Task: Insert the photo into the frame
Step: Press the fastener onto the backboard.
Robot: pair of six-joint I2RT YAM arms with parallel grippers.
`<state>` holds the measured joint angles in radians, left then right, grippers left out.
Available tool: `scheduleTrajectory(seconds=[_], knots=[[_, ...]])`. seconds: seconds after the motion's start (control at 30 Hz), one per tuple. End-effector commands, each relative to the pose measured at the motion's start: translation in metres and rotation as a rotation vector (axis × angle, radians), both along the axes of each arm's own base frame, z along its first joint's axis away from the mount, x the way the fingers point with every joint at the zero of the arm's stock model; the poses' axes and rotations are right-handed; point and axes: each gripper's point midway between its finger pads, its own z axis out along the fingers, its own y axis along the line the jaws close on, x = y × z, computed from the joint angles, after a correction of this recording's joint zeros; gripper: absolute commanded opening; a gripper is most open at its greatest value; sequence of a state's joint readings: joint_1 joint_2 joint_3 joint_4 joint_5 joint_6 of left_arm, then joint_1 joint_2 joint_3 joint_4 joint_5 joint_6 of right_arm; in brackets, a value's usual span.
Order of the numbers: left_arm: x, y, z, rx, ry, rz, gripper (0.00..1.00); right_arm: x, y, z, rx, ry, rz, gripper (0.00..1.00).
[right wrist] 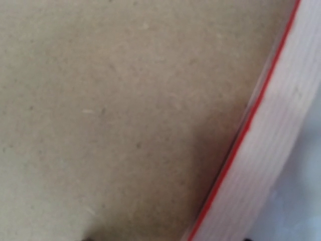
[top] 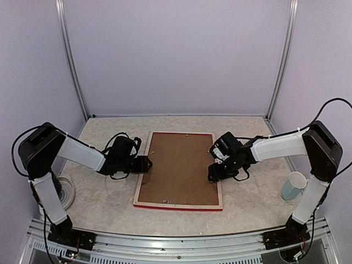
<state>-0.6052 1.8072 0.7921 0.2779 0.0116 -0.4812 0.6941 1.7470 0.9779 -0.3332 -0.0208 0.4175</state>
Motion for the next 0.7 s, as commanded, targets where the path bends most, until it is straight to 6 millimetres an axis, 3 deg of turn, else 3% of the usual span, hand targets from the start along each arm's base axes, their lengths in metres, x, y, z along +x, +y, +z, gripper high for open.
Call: scheduleTrajectory(seconds=[0.0,0.33,0.67], knots=[[-0.011,0.003,-0.02,0.028,0.076,-0.018,0.61,-0.013,-0.009,-0.006,-0.079,0.037,0.005,0.64],[-0.011,0.002,-0.022,0.025,0.08,-0.022,0.61,-0.021,-0.019,0.003,-0.104,0.029,0.014,0.61],[-0.012,0.002,-0.022,0.024,0.083,-0.022,0.61,-0.017,-0.01,0.015,-0.067,0.013,0.028,0.6]])
